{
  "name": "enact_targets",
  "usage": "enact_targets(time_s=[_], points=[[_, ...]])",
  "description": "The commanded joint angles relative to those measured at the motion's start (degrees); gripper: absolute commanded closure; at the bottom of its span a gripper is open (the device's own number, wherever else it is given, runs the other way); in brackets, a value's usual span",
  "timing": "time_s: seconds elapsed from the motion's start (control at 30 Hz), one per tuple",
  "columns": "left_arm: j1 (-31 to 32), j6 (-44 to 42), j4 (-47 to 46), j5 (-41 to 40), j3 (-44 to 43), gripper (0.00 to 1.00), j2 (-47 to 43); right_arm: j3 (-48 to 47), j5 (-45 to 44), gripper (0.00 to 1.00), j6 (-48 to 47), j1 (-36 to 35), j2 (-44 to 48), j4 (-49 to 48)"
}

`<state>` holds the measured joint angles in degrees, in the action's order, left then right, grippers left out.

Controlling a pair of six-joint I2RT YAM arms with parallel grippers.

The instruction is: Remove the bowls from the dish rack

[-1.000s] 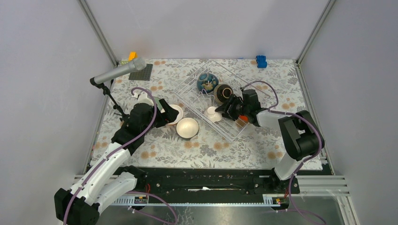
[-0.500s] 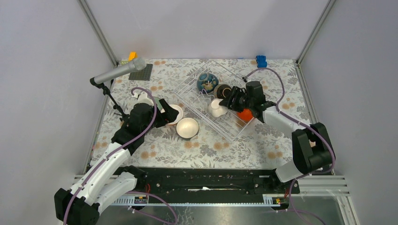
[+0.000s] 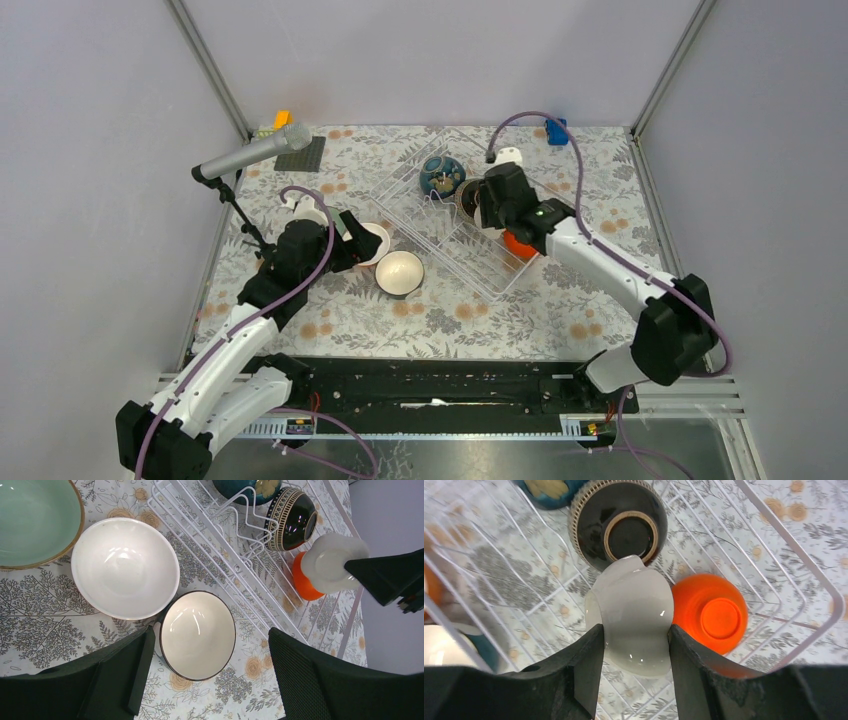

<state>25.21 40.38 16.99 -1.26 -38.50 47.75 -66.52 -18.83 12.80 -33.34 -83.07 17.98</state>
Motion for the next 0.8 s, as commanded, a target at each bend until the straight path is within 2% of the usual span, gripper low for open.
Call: enact_targets(time_s=[0.0, 0.13, 0.33, 0.43, 0.53, 0.57, 0.7, 0.73, 0.77], points=[[-0.25, -0.04, -2.19, 0.47, -1.4, 0.12, -0.78, -4.28, -14.97, 0.66, -4.65, -4.74, -4.98, 6.91], [-0.25, -0.19, -1.32, 0.17, -1.77, 0.11, -1.28, -5.95, -20.79, 0.6, -4.74, -7.42, -9.29, 9.92], [-0.25, 0.34, -1.13, 0.0, -1.49, 0.11, -1.95, -6.6, -20.0, 0.51, -4.42, -8.73, -12.9, 11.29], [-0.26, 0.65, -1.13, 0.69, -1.48, 0.11, -1.97, -6.34, -15.94, 0.35, -4.04, -8.93, -13.38, 11.37], [-0.25, 0.58, -1.08, 0.77, -1.55, 0.11, -2.11, -5.57, -12.73, 0.08, -3.68, -8.93, -12.95, 10.76], [-0.25, 0.58, -0.94, 0.75, -1.56, 0.11, -2.25, -5.17, -11.86, 0.02, -3.52, -8.93, -12.51, 10.41], [-0.25, 0.32, -0.11, 0.04, -1.85, 0.11, -2.99, -3.99, -8.21, 0.0, -3.47, -8.87, -11.26, 9.5], [-0.25, 0.31, -0.12, 0.03, -1.84, 0.11, -3.17, -3.9, -7.17, 0.01, -3.48, -8.87, -11.26, 9.49], [-0.25, 0.31, -0.05, 0.09, -1.88, 0.11, -3.28, -3.88, -6.18, 0.07, -3.55, -8.87, -11.29, 9.45]])
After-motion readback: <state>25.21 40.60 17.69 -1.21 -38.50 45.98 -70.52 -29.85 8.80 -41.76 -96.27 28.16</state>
